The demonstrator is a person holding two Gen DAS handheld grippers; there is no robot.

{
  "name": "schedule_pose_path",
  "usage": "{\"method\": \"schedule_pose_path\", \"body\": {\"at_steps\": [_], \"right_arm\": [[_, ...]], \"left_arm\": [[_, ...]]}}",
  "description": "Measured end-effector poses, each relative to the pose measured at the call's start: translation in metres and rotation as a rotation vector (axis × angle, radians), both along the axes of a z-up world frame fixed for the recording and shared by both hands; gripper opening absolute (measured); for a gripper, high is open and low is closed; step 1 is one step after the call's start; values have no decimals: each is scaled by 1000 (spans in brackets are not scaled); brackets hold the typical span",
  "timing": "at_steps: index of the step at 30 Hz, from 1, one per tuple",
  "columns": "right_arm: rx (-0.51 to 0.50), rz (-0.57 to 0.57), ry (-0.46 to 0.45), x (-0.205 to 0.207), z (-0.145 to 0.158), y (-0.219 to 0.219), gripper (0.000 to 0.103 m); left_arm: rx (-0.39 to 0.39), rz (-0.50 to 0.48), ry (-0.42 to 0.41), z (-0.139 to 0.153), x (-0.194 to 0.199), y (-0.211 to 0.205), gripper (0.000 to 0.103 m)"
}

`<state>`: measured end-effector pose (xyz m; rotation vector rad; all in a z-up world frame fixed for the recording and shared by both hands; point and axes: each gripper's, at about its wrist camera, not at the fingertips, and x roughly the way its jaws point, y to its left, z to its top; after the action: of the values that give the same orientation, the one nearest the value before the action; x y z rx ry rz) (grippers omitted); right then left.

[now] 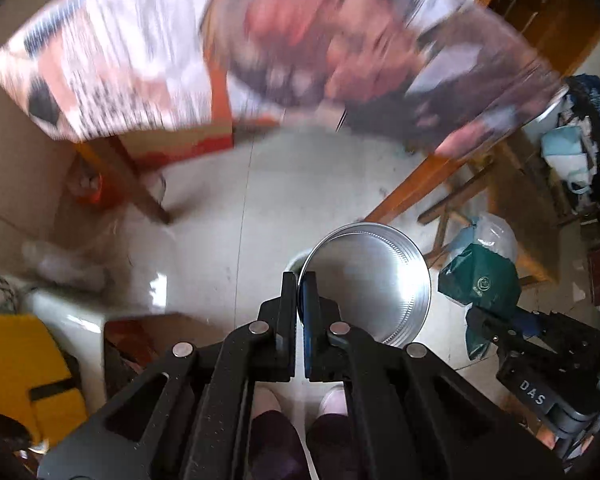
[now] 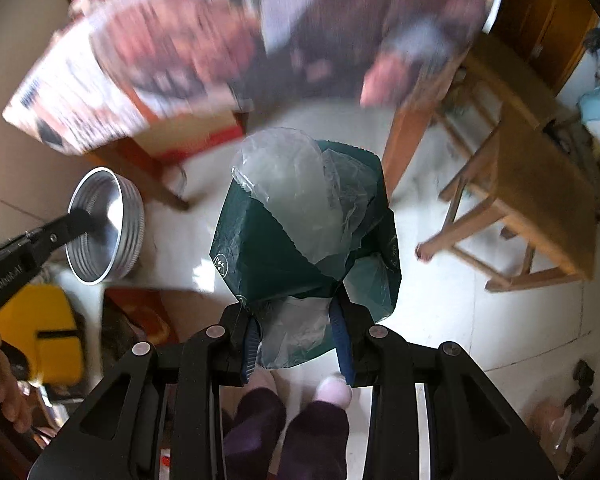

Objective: Collect trash
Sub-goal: 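Carry the green bag and metal lid down toward the white bucket, then open right tool to drop the green bag while left tool drops the metal lid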

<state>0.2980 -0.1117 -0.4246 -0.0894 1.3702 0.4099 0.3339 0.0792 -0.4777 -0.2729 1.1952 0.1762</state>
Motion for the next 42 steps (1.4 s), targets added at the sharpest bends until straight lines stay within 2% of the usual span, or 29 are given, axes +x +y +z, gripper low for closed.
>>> {"method": "schedule_pose_path", "body": {"at_steps": [3,6,10,12,15,21,23,25,26,27,29,30,33,37,42], "right_arm": [[-20,18,37,-1,-48,3,29],[-11,36,71,6,-94,12,29],[-13,106,55,16,-138,30,31],[7,121,53,20,-151,34,33],[11,122,94,27,-175,40,45],[6,81,142,36,-184,31,45],[3,65,154,37,-183,25,45],[7,47,173,36,-175,15,45],[8,39,176,37,-173,13,45],[12,32,178,36,-166,8,45],[8,29,172,36,-156,3,45],[-3,28,164,36,-152,1,45],[-20,23,139,37,-133,-3,45],[0,8,117,40,-94,-6,46],[33,-5,72,40,-37,-3,46]], "left_arm": [[-5,14,48,-52,0,5,1],[-1,26,74,-87,-1,8,1],[0,54,94,-130,1,16,1],[2,63,98,-145,3,17,1],[-8,79,104,-166,9,21,1],[-41,73,123,-189,25,16,1],[-79,49,119,-189,32,11,1],[-78,12,112,-185,41,0,1],[-73,-5,113,-183,45,-5,5],[-68,-20,119,-182,49,-9,11],[-73,-48,154,-178,57,-19,39],[-78,-58,164,-175,60,-22,42],[-64,-84,160,-156,65,-31,43],[-35,-102,139,-115,63,-35,43],[13,-153,98,-45,53,-36,43]]}}
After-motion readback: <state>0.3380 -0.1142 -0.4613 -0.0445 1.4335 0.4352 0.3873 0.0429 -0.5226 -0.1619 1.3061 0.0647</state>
